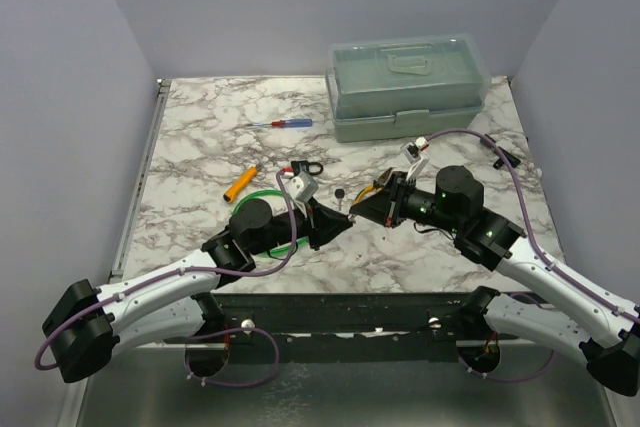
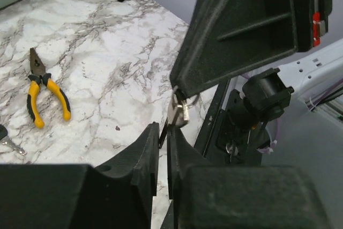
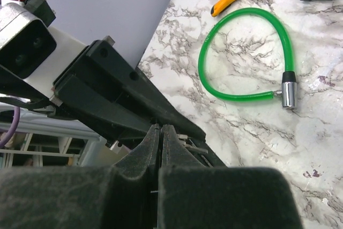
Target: Unlock with the key
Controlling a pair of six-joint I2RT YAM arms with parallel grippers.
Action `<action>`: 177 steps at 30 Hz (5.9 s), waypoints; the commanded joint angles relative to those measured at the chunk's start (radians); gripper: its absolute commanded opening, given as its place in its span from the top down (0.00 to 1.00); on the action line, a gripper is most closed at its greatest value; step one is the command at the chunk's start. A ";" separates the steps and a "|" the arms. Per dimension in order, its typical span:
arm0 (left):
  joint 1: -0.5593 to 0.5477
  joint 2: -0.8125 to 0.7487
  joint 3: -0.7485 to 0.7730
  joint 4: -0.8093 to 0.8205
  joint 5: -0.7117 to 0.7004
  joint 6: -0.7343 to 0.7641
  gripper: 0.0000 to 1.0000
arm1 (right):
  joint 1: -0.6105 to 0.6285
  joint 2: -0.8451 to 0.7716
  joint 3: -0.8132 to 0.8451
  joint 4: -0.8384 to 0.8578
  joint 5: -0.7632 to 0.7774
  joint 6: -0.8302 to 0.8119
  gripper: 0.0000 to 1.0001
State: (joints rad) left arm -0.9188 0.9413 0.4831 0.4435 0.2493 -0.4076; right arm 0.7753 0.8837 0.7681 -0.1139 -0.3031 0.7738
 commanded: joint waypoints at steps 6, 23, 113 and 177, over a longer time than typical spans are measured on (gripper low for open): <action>-0.010 0.004 0.047 0.043 -0.002 0.053 1.00 | 0.002 -0.015 0.009 0.010 -0.053 0.028 1.00; -0.115 -0.033 0.220 -0.322 -0.240 0.367 1.00 | 0.003 -0.037 0.101 -0.166 0.038 -0.062 0.34; -0.341 -0.310 -0.032 -0.280 -0.323 1.733 1.00 | 0.002 0.236 0.157 0.011 -0.403 0.123 0.69; -0.339 -0.341 -0.037 -0.424 -0.390 1.662 0.39 | 0.003 0.095 0.040 0.002 -0.238 0.188 1.00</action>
State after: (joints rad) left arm -1.2583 0.6170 0.4427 0.0845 -0.1291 1.3155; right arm 0.7727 1.0294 0.8261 -0.0795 -0.6388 0.9993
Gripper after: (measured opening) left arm 0.560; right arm 0.023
